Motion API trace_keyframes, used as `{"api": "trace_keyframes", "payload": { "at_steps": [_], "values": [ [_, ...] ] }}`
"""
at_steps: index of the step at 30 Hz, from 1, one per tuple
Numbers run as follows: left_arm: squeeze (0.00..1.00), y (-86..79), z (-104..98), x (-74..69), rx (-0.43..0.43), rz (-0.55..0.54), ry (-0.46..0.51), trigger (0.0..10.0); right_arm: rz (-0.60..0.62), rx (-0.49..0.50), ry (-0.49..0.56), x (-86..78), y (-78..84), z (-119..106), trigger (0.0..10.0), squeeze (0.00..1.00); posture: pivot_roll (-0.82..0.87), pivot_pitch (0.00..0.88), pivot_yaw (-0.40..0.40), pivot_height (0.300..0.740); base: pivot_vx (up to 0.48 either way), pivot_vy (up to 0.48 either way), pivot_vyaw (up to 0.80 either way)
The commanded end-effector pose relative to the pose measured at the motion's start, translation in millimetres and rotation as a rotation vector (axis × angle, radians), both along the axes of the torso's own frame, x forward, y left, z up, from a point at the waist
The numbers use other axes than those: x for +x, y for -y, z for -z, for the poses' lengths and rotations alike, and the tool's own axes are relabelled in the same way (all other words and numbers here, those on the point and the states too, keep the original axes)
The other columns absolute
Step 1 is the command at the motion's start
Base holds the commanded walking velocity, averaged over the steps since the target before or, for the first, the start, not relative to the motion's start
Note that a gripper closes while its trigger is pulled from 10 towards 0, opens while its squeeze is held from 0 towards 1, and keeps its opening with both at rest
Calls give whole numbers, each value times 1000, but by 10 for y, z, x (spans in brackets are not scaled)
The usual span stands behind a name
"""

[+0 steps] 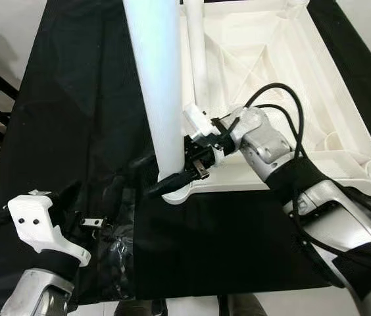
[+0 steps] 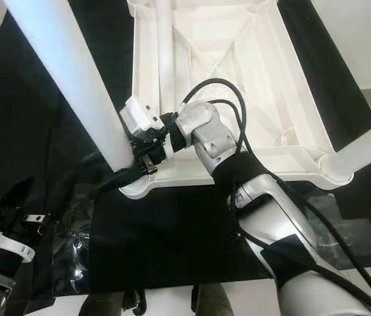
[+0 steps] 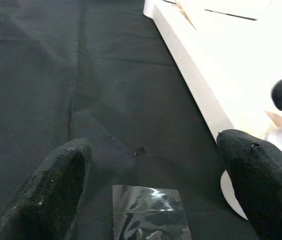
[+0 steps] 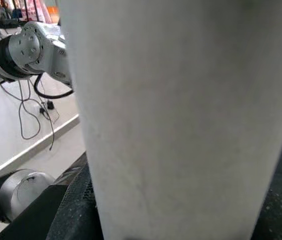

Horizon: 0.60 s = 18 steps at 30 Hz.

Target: Building children table

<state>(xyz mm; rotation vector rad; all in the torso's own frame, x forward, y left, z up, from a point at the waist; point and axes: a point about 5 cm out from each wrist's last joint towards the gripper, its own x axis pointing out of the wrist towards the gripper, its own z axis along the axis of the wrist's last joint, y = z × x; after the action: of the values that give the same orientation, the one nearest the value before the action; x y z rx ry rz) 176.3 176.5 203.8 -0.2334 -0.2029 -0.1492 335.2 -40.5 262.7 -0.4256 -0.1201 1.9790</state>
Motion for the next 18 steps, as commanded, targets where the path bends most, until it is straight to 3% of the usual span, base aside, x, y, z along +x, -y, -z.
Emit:
{"api": "trace_keyframes", "payload": {
  "at_steps": [1,5,7,8,9,10,11,12,14,15,16,18],
  "values": [
    [0,12,27,-33,-10,12,-21,10000,73,-152,-134,20,89,586,10000,0,63,394,5,740,0,0,0],
    [0,15,27,-34,-11,12,-21,10000,110,-141,-112,22,82,629,10000,0,61,392,2,740,0,0,0],
    [0,14,24,-37,-18,6,-17,10000,299,-79,-98,2,40,753,10000,0,47,391,-28,740,0,0,0],
    [0,14,24,-37,-18,6,-17,10000,299,-79,-98,2,40,753,10000,0,47,391,-28,740,0,0,0],
    [0,-12,9,-39,-33,-18,-6,10000,466,-27,-102,-103,-4,882,10000,0,47,391,-28,740,0,0,0],
    [0,-12,9,-39,-33,-18,-6,10000,466,-27,-102,-103,-4,882,10000,0,47,391,-28,740,0,0,0],
    [0,-39,-6,-42,-47,-42,5,10000,656,17,-108,-227,-20,998,10000,0,47,391,-28,740,0,0,0],
    [0,-39,-6,-42,-47,-42,5,10000,656,17,-108,-227,-20,998,10000,0,47,391,-28,740,0,0,0],
    [0,-128,-45,-38,-62,-98,29,10000,935,32,-201,-599,22,1231,10000,0,37,399,-30,740,0,0,0],
    [0,-128,-45,-38,-62,-98,29,10000,935,32,-201,-599,22,1231,10000,0,37,399,-30,740,0,0,0],
    [0,-178,-58,-31,-57,-119,39,10000,1015,43,-225,-655,25,1256,10000,0,28,394,-23,740,0,0,0],
    [0,-236,-67,-23,-41,-135,48,10000,1079,74,-220,-583,17,1218,10000,0,14,380,-17,740,0,0,0]
  ]
}}
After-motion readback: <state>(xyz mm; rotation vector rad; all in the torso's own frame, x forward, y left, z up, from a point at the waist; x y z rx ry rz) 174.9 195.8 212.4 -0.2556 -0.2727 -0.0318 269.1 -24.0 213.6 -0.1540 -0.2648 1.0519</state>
